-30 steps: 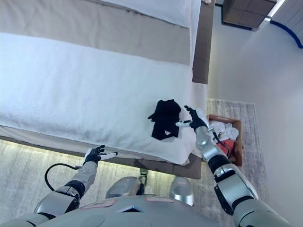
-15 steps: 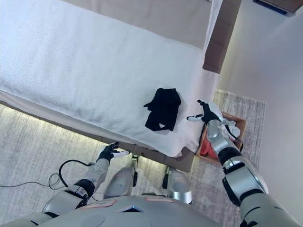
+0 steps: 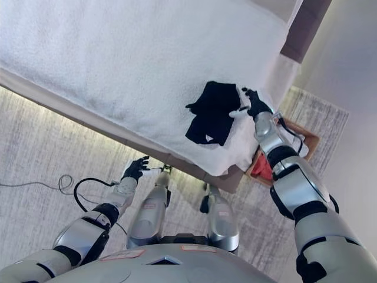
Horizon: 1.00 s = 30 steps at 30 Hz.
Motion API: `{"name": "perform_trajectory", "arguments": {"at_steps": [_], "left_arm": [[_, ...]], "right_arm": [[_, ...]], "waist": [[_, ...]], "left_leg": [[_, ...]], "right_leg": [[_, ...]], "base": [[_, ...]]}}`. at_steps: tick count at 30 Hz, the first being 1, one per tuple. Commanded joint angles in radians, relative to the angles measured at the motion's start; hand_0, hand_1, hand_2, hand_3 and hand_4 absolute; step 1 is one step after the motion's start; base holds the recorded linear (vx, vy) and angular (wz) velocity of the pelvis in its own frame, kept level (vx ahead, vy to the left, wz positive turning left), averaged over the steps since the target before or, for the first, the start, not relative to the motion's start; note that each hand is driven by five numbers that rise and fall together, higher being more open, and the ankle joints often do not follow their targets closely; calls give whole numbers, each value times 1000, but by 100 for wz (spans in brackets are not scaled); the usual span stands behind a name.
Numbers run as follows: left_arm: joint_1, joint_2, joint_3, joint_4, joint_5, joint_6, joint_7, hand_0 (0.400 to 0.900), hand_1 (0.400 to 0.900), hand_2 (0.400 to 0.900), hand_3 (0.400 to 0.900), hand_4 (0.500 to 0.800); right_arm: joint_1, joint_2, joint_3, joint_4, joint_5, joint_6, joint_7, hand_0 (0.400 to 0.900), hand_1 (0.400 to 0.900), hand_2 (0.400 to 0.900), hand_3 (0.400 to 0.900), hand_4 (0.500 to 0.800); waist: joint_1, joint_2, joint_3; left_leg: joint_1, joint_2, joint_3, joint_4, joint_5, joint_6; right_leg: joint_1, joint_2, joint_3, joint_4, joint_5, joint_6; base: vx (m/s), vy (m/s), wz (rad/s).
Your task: Put the clothes on the bed into the basket.
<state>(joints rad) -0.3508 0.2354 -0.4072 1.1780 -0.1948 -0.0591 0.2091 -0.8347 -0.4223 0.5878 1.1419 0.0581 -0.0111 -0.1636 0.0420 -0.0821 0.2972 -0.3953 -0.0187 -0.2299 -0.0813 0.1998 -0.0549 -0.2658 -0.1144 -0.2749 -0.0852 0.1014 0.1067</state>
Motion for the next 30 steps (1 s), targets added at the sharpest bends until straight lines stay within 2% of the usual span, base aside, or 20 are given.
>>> {"name": "perform_trajectory", "arguments": {"at_steps": [1, 14, 15, 16, 17, 30], "left_arm": [[-53, 11, -8, 18, -24, -38, 11, 900, 900, 900, 900, 800], [-107, 7, -57, 4, -34, -49, 11, 900, 900, 900, 900, 800], [-107, 7, -60, 3, -35, -49, 11, 900, 900, 900, 900, 800], [-105, 6, -65, 1, -34, -49, 10, 900, 900, 900, 900, 800], [-107, 4, -67, 2, -36, -50, 9, 900, 900, 900, 900, 800], [-91, 7, -56, 22, -30, -49, 18, 900, 900, 900, 900, 800]], "right_arm": [[-133, -29, 36, 48, 30, -34, -14, 900, 900, 900, 900, 800], [-290, 2, 84, 172, 35, -9, 32, 900, 900, 900, 900, 800], [-297, 3, 84, 178, 41, -6, 36, 639, 639, 639, 639, 644], [-301, 7, 83, 184, 42, -3, 39, 490, 490, 490, 490, 554], [-304, 10, 79, 188, 49, -2, 39, 400, 400, 400, 400, 500], [-246, 43, 24, 142, 127, -23, 20, 400, 400, 400, 400, 500]], "waist": [[38, -37, 17], [92, -40, 84], [97, -40, 85], [99, -40, 86], [100, -40, 86], [84, -52, 55]], "left_leg": [[37, 47, 63, 23, -104, -21], [-74, 31, 42, 54, -86, -30], [-76, 32, 39, 51, -83, -32], [-76, 32, 36, 48, -81, -33], [-77, 32, 34, 46, -79, -33], [-48, 29, 30, 38, -92, -29]], "right_leg": [[-100, -77, 95, 44, 66, 30], [-153, -73, 76, -1, 96, 34], [-156, -72, 75, -2, 95, 34], [-157, -72, 72, -2, 94, 33], [-157, -72, 70, -2, 93, 34], [-129, -76, 69, -2, 83, 38]], "base": [[-13, 14, 5], [-11, 2, 8], [9, -14, 12], [14, -13, 12], [17, -10, 11], [10, -1, 2]]}}
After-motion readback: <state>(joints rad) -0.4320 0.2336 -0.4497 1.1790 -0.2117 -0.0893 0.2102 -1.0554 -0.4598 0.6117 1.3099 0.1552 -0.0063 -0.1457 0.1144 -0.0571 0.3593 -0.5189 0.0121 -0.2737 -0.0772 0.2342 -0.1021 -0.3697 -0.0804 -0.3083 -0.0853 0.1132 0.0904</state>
